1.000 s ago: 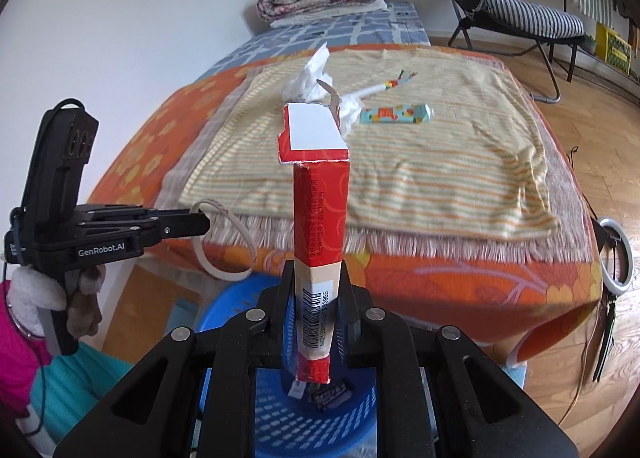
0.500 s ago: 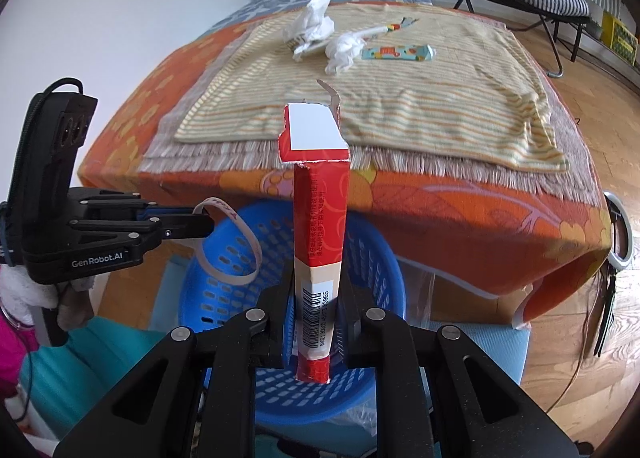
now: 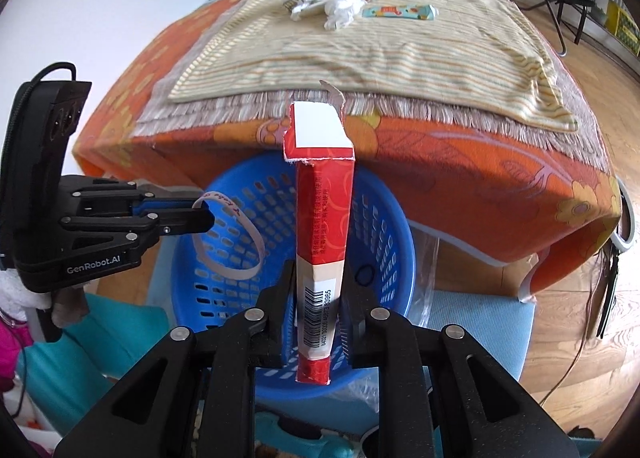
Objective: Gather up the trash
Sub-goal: 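Carry the box and ring over the blue basket and open both tools, then move both tools back to the white tissues and bag on the bed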
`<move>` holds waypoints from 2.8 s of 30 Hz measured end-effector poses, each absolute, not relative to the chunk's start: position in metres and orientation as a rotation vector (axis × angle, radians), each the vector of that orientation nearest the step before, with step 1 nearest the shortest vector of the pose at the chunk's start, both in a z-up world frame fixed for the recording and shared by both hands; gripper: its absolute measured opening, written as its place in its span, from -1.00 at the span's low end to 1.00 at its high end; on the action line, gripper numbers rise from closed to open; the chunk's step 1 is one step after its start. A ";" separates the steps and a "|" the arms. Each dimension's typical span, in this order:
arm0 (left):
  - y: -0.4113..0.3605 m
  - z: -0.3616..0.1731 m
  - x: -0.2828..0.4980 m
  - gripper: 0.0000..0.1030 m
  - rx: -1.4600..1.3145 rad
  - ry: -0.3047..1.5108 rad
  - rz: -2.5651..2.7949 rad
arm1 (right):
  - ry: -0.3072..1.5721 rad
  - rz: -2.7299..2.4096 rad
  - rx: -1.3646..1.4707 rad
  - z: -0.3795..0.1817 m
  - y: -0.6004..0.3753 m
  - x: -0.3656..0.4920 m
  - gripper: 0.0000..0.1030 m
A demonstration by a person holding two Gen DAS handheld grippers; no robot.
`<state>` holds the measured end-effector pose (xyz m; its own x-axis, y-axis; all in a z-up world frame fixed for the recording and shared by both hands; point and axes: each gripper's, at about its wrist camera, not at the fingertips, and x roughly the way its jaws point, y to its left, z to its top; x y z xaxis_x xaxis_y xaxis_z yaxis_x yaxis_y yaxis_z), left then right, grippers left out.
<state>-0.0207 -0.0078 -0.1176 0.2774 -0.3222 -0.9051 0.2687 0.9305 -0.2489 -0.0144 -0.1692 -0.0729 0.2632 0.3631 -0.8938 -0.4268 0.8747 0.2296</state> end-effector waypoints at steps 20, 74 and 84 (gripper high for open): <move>0.003 -0.116 -0.011 -0.20 -0.079 1.229 -0.317 | 1.212 0.515 -0.086 -0.079 -0.169 -0.015 0.13; 0.039 -0.038 0.243 -0.20 -0.259 0.960 -0.096 | 1.041 0.617 -0.005 -0.052 -0.124 0.213 0.39; 0.032 -0.056 0.274 -0.20 -0.254 0.969 -0.070 | 1.083 0.642 0.019 -0.075 -0.101 0.242 0.39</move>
<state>0.2744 0.0325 -0.0559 0.5666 -0.1716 -0.8059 -0.0547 0.9681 -0.2446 0.2415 -0.1014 -0.0748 0.3069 0.4944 -0.8133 -0.4766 0.8195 0.3183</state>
